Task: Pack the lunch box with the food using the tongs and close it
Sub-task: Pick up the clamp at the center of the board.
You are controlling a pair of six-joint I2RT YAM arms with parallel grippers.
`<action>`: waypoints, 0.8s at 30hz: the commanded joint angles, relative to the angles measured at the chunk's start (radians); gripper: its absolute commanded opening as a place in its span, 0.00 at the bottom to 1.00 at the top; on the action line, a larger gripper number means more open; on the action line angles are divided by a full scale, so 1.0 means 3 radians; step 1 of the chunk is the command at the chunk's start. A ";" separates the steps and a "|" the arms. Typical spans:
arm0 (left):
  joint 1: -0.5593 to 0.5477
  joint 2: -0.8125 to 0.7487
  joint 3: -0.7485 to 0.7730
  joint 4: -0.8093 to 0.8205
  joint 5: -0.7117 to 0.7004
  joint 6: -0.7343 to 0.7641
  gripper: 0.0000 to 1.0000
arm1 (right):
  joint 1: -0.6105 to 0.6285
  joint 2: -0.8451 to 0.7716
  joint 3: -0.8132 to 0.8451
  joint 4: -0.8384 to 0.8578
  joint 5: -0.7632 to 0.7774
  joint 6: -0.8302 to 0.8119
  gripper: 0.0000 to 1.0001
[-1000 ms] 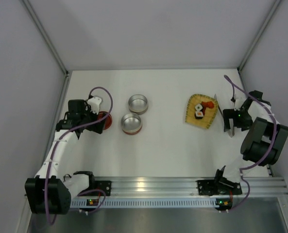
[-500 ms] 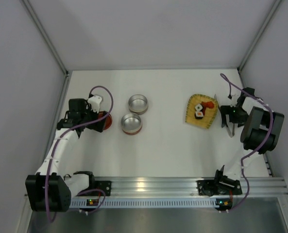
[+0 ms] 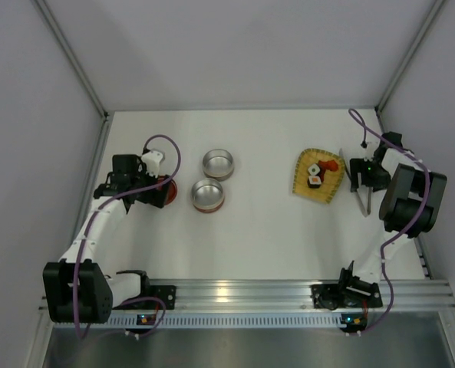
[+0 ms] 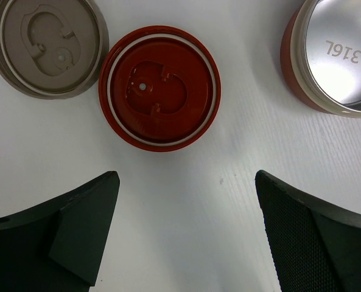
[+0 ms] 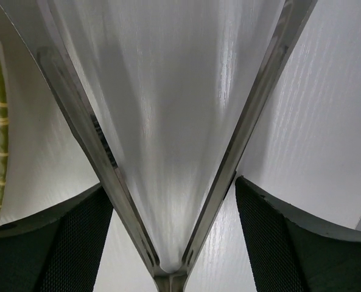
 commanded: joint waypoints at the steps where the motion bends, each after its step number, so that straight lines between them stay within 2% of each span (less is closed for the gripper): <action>1: -0.0006 0.0011 0.0138 0.0158 0.0027 -0.0010 0.98 | 0.0050 0.0132 -0.0148 0.0346 -0.0142 0.0007 0.77; 2: -0.0006 0.0011 0.0143 0.0153 0.0027 -0.0010 0.98 | 0.0050 0.0143 -0.0143 0.0352 -0.0136 0.0007 0.73; 3: -0.0006 0.0016 0.0149 0.0152 0.0032 -0.0010 0.98 | 0.0050 0.0148 -0.0133 0.0357 -0.0126 0.0007 0.63; 5: -0.0006 0.0016 0.0159 0.0137 0.0012 -0.0010 0.98 | 0.0045 0.0143 -0.0113 0.0326 -0.0131 0.0007 0.53; 8: -0.0006 -0.0009 0.0174 0.0112 -0.0004 -0.0005 0.98 | 0.0034 0.0092 -0.0067 0.0270 -0.0187 0.0012 0.46; 15: -0.0006 -0.0076 0.0205 0.0050 0.0012 -0.0010 0.98 | -0.0216 -0.0215 0.0163 -0.0088 -0.0412 -0.0095 0.42; 24: -0.0006 -0.0086 0.0297 -0.0006 0.0088 -0.0087 0.98 | -0.0513 -0.0609 0.0674 -0.0931 -0.0785 -0.0422 0.41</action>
